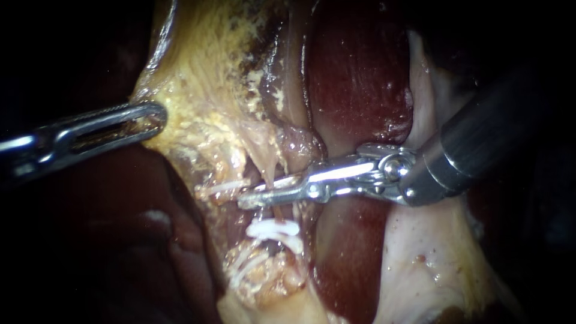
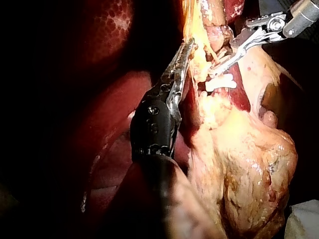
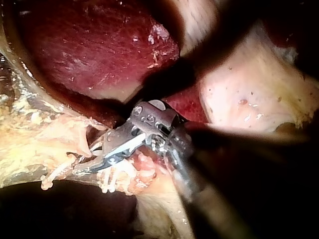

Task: Clipping third clip right tube

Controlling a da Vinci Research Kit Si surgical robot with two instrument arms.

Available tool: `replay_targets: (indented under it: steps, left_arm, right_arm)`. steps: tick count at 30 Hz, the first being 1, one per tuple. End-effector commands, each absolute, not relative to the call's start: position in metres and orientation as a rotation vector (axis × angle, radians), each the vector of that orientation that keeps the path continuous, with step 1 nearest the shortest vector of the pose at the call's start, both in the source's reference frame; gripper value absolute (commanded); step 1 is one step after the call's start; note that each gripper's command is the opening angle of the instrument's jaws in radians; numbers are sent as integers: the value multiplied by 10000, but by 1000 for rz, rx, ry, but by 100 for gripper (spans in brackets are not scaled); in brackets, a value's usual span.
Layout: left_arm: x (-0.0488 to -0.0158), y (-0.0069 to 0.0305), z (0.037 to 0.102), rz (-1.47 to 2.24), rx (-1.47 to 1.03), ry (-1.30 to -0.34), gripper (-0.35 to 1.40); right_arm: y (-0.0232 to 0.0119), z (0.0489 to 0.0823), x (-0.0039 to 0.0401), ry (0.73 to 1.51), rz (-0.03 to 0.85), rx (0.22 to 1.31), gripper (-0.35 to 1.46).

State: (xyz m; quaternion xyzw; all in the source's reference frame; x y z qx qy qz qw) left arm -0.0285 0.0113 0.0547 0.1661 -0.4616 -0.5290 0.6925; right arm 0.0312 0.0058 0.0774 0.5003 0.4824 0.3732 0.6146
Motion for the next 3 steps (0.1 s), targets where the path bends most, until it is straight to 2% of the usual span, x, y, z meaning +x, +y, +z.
replay_targets:
  steps: [1, 3]
  left_arm:
    - [-285, 113, 548, -1181, 373, -1032, -35]
    - [-285, 114, 548, -1183, 370, -1031, -35]
  right_arm:
    - [58, 774, 312, 1112, 858, 1154, -35]
    - [59, 775, 312, 1112, 858, 1154, -35]
